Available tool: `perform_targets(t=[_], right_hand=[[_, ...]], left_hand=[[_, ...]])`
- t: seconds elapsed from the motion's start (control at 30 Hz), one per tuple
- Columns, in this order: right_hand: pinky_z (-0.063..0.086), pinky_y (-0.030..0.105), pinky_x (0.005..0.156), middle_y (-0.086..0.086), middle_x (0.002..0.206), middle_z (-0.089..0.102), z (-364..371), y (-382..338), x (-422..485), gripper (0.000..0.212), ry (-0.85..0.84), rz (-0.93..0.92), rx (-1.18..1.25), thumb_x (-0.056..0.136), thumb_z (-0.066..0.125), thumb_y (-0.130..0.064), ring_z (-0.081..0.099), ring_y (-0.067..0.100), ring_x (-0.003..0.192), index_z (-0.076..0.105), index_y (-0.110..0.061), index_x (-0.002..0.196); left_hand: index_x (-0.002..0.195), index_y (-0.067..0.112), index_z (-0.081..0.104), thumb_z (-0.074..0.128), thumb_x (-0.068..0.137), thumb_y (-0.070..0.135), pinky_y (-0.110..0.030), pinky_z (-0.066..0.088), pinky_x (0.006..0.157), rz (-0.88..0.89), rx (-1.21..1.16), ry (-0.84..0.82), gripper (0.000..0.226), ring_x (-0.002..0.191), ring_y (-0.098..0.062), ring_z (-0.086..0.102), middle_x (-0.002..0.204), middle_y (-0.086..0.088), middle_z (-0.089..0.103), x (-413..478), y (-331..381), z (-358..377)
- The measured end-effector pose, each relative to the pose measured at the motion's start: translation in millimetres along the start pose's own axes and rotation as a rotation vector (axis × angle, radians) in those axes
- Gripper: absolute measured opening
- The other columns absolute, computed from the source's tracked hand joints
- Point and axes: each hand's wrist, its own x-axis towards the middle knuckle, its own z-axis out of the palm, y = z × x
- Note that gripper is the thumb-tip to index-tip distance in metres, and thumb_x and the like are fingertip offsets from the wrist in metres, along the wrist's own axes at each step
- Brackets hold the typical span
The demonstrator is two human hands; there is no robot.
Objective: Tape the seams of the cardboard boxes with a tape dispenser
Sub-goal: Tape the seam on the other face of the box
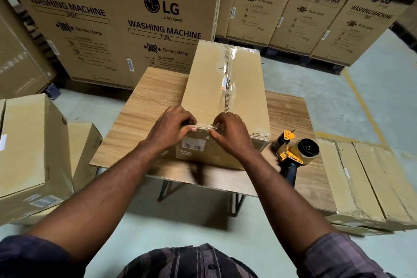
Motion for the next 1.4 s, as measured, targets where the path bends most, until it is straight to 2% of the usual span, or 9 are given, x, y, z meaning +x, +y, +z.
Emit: perform_targets(t=[0.2,0.4,0.57,0.73,0.9,1.0,1.07,1.23,1.4], right_hand=[[0.043,0.037,0.081,-0.002,0.099,0.062,15,-5,-7,0.024,0.035,0.068,0.002,0.080,0.076,-0.026,0.053,0.023,0.097,0.066,-0.024,0.102],[0.046,0.037,0.076,-0.004,0.089,0.065,23,-26,8,0.028,0.047,0.090,0.060,0.080,0.078,-0.046,0.059,0.020,0.087,0.064,-0.026,0.093],[0.042,0.038,0.083,-0.002,0.099,0.063,32,-27,1,0.025,0.069,0.117,0.000,0.081,0.079,-0.028,0.054,0.023,0.099,0.064,-0.025,0.101],[0.045,0.035,0.076,-0.002,0.094,0.064,33,-52,15,0.029,-0.006,0.045,0.103,0.082,0.078,-0.042,0.056,0.018,0.091,0.065,-0.023,0.099],[0.046,0.036,0.070,-0.003,0.089,0.065,51,-79,25,0.044,0.056,0.074,-0.005,0.077,0.073,-0.065,0.058,0.020,0.083,0.061,-0.023,0.089],[0.045,0.037,0.075,-0.002,0.095,0.065,54,-79,24,0.042,0.081,0.091,-0.068,0.078,0.079,-0.058,0.057,0.022,0.089,0.060,-0.023,0.093],[0.045,0.038,0.076,-0.002,0.098,0.065,55,-75,23,0.036,0.064,0.064,-0.061,0.081,0.080,-0.049,0.057,0.023,0.093,0.059,-0.024,0.097],[0.039,0.033,0.068,-0.012,0.085,0.058,52,-62,20,0.032,0.010,0.082,0.105,0.078,0.082,-0.020,0.053,0.017,0.085,0.056,-0.029,0.093],[0.042,0.034,0.064,-0.010,0.077,0.059,49,-59,17,0.031,0.039,0.108,0.286,0.072,0.088,-0.029,0.056,0.015,0.078,0.062,-0.025,0.090]], left_hand=[[0.107,0.025,0.068,0.079,0.080,0.006,-0.022,0.050,0.088,-0.026,-0.212,0.006,0.035,0.103,-0.008,0.055,0.106,0.008,0.056,-11,-24,2],[0.108,0.021,0.063,0.088,0.074,0.018,-0.008,0.046,0.072,-0.239,-0.388,0.219,0.042,0.086,-0.003,0.056,0.104,0.004,0.053,-14,-14,9],[0.107,0.018,0.054,0.079,0.085,0.024,-0.023,0.047,0.067,-0.552,-0.598,0.211,0.034,0.075,-0.011,0.062,0.088,0.004,0.062,-26,-11,25],[0.104,0.015,0.056,0.070,0.091,0.014,-0.009,0.043,0.061,-0.627,-0.654,0.302,0.019,0.075,-0.009,0.060,0.088,0.003,0.063,-34,-2,35],[0.113,0.021,0.059,0.065,0.092,0.008,-0.027,0.054,0.078,-0.574,-0.594,0.183,0.026,0.092,-0.010,0.064,0.102,0.005,0.067,-45,-3,40],[0.113,0.018,0.066,0.065,0.091,0.011,-0.024,0.043,0.072,-0.597,-0.491,-0.072,0.023,0.093,-0.013,0.062,0.099,0.007,0.065,-50,-14,46],[0.112,0.017,0.065,0.068,0.090,0.015,-0.023,0.041,0.074,-0.676,-0.503,-0.060,0.022,0.097,-0.018,0.065,0.101,0.003,0.067,-53,-21,50],[0.153,0.019,0.029,0.066,0.092,0.013,-0.027,0.041,0.106,-0.582,-0.573,0.147,0.072,0.133,-0.019,0.049,0.150,-0.005,0.047,-49,-16,50],[0.159,0.029,-0.002,0.065,0.087,0.010,-0.036,0.055,0.086,-0.501,-0.402,-0.114,0.101,0.110,-0.027,0.063,0.141,-0.009,0.054,-47,-10,56]])
